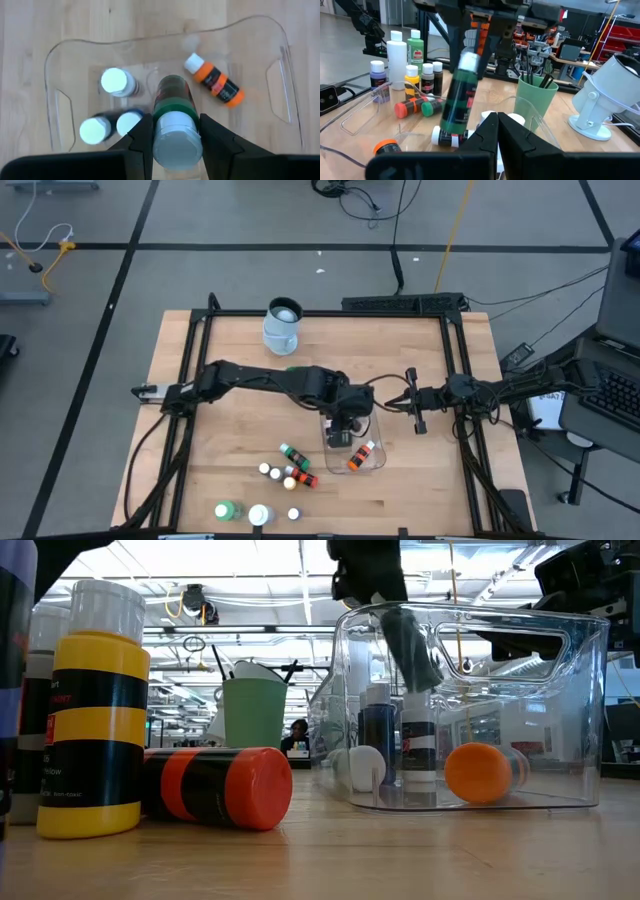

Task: Pick & Place Paint Supplies
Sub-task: Put the small green paint bottle into the transparent bin

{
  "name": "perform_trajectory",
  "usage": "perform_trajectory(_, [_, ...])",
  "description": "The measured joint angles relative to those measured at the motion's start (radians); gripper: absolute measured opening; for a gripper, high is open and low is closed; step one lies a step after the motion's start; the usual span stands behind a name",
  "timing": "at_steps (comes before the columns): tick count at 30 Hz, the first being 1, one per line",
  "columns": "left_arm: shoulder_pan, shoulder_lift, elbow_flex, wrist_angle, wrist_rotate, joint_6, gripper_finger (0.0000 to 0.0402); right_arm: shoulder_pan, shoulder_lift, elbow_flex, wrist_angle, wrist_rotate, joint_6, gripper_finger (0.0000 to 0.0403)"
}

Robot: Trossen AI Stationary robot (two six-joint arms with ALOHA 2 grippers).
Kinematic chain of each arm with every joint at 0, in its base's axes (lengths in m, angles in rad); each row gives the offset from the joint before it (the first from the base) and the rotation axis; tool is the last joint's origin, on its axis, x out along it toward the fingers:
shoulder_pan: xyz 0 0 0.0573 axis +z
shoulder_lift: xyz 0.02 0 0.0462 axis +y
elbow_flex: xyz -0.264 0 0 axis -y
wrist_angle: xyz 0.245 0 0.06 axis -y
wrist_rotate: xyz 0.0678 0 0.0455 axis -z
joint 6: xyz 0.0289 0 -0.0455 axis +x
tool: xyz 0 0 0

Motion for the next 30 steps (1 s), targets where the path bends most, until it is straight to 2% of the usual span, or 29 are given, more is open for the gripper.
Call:
perform_trajectory(13, [0.034, 0.062, 0.000, 0.011, 0.007, 0.026, 0.0112, 0.000, -0.001, 0.000, 0.001, 0.000, -0.006, 0.0004])
perform_trajectory(18, [0.037, 0.100, -0.003, 0.014, 0.045, 0.057, 0.0112, 0.000, 0.000, 0.000, 0.002, 0.000, -0.004, 0.0004])
perform_trajectory(30, [0.052, 0.164, -0.001, 0.000, 0.028, 0.036, 0.0112, 0.000, 0.002, 0.000, 0.003, 0.000, -0.003, 0.0004])
